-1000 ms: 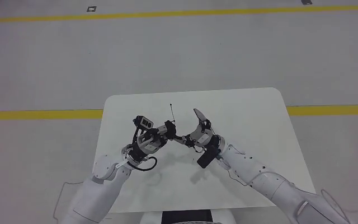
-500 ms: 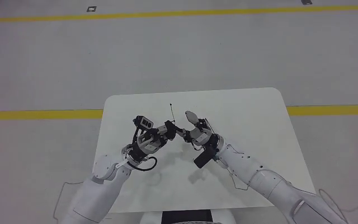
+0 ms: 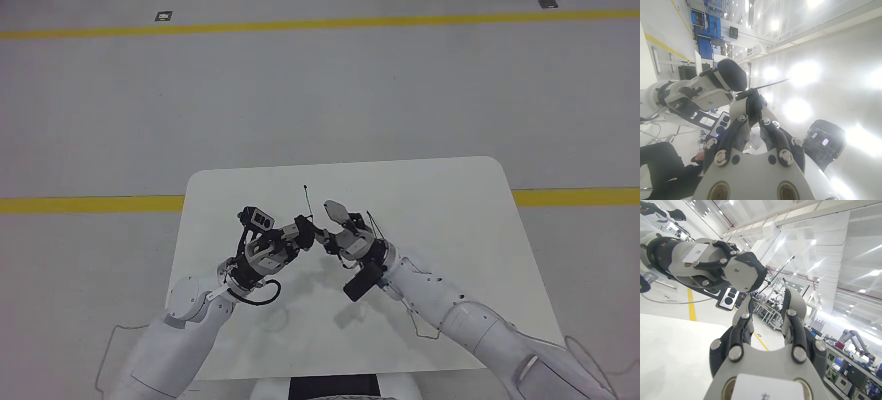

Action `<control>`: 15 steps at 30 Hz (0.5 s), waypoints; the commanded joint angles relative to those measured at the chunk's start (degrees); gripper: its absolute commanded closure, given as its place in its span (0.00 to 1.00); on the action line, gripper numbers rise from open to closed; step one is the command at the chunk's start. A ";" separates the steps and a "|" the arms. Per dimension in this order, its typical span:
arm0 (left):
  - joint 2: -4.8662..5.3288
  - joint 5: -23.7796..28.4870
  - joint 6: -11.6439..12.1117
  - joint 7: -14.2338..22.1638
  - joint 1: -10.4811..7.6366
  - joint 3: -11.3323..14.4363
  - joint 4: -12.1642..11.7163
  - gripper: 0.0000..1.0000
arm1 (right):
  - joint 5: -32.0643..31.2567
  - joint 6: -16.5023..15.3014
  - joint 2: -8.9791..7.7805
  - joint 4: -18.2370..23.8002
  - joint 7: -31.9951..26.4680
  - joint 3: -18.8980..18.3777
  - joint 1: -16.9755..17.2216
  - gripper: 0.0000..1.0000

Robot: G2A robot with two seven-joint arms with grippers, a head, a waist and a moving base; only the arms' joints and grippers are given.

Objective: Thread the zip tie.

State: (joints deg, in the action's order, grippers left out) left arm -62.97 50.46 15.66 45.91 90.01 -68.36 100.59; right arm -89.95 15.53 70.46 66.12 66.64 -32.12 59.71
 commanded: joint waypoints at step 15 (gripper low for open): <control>0.00 0.00 0.00 0.00 0.00 0.00 0.00 1.00 | 0.00 0.74 0.67 -0.51 1.38 -0.06 -0.27 0.77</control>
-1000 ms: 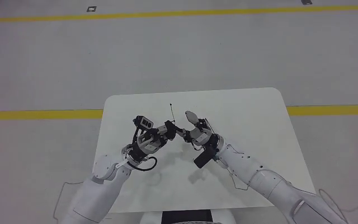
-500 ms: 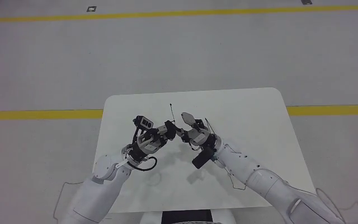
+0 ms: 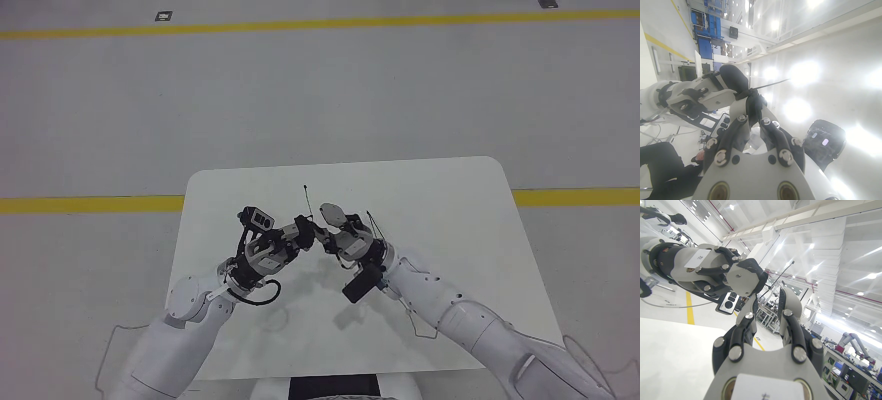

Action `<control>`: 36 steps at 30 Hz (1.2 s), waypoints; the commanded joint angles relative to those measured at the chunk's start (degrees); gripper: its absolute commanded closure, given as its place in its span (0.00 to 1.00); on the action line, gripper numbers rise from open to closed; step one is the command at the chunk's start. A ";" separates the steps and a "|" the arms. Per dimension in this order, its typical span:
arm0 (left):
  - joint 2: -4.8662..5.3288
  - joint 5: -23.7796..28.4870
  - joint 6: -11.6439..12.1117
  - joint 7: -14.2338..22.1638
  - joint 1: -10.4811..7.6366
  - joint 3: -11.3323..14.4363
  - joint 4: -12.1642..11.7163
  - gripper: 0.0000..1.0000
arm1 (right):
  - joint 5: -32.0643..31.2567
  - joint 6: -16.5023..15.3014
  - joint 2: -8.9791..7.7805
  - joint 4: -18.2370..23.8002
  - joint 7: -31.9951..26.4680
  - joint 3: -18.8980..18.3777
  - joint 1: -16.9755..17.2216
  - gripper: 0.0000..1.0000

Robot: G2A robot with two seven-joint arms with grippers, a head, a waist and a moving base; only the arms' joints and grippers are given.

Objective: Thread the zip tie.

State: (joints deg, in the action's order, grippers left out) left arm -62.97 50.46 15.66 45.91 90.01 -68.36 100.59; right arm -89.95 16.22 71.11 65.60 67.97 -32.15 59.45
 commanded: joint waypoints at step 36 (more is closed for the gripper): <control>0.00 0.00 0.00 0.00 0.00 0.00 0.00 1.00 | 0.00 0.47 0.33 0.13 0.70 -0.76 0.25 0.83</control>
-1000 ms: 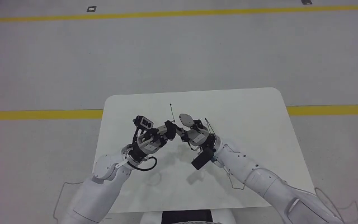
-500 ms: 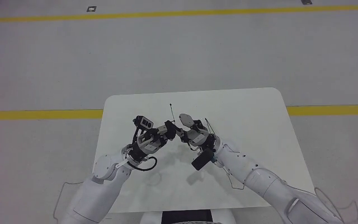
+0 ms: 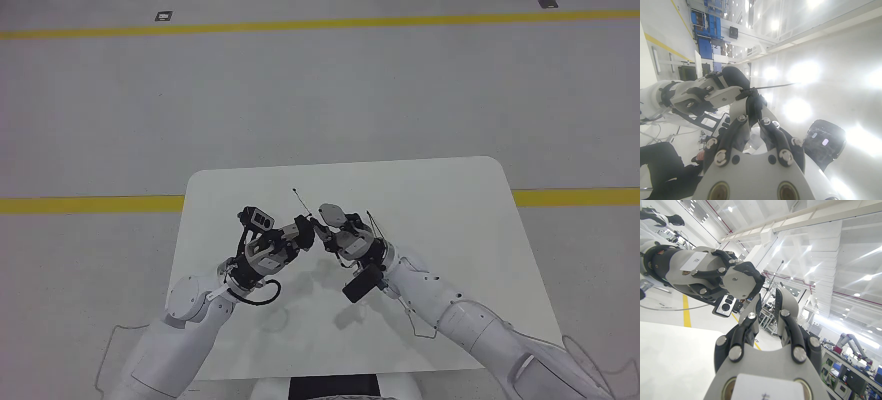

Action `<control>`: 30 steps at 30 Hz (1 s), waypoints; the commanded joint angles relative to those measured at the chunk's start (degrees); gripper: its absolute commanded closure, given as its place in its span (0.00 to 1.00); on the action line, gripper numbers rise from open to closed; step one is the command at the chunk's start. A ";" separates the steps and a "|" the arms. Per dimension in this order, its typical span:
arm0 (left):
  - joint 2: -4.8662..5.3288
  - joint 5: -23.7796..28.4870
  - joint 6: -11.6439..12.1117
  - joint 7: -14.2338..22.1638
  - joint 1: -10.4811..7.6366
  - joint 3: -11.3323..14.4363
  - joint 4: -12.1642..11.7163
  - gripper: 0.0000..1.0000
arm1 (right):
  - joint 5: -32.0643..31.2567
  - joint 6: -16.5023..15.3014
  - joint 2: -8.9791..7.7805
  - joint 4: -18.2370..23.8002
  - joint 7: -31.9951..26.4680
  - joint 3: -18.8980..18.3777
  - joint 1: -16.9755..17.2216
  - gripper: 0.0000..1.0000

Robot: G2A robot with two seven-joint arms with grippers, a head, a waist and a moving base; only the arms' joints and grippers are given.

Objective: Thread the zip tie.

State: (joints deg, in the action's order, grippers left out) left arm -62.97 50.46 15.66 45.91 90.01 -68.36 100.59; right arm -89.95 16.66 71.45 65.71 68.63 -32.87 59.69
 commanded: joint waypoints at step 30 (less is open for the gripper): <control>0.00 0.00 0.00 0.00 0.00 0.00 0.00 1.00 | 0.09 -1.26 0.65 0.52 -0.27 -1.74 0.82 0.84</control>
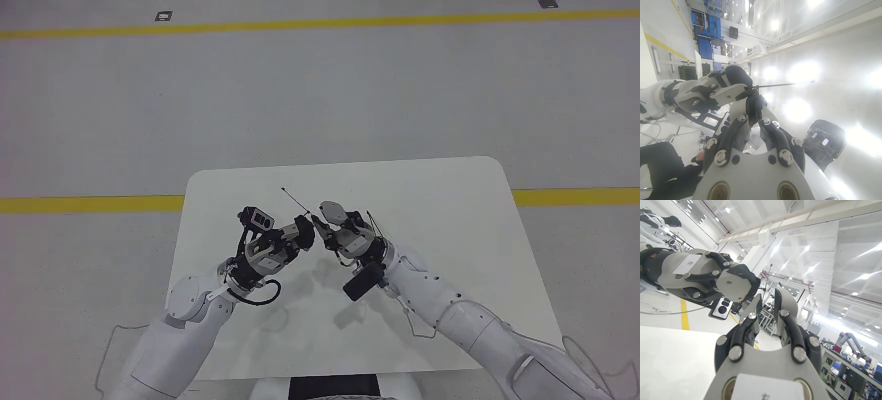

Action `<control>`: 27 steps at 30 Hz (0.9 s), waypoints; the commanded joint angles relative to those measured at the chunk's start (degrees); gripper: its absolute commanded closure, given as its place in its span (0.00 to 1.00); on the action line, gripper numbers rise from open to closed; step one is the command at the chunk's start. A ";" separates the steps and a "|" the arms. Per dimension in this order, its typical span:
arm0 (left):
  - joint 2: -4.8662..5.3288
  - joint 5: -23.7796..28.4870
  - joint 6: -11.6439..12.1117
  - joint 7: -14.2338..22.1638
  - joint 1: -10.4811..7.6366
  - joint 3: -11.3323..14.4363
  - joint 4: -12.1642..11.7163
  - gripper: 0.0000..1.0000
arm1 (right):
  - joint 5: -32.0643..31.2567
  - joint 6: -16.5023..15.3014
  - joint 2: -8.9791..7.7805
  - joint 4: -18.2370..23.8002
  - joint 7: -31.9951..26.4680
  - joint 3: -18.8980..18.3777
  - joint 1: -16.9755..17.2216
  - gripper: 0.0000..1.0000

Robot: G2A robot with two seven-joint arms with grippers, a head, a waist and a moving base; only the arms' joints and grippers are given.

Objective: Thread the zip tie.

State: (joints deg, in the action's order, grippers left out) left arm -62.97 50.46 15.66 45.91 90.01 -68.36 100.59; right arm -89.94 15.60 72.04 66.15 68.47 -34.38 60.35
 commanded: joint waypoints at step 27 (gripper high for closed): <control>0.00 0.00 0.00 0.00 0.00 0.00 0.00 1.00 | -0.02 -1.67 0.67 -1.96 0.05 -1.52 1.79 0.58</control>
State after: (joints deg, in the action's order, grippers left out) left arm -62.97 50.46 15.66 45.91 90.01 -68.36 100.59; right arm -89.95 14.03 72.73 64.15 68.44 -35.92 61.95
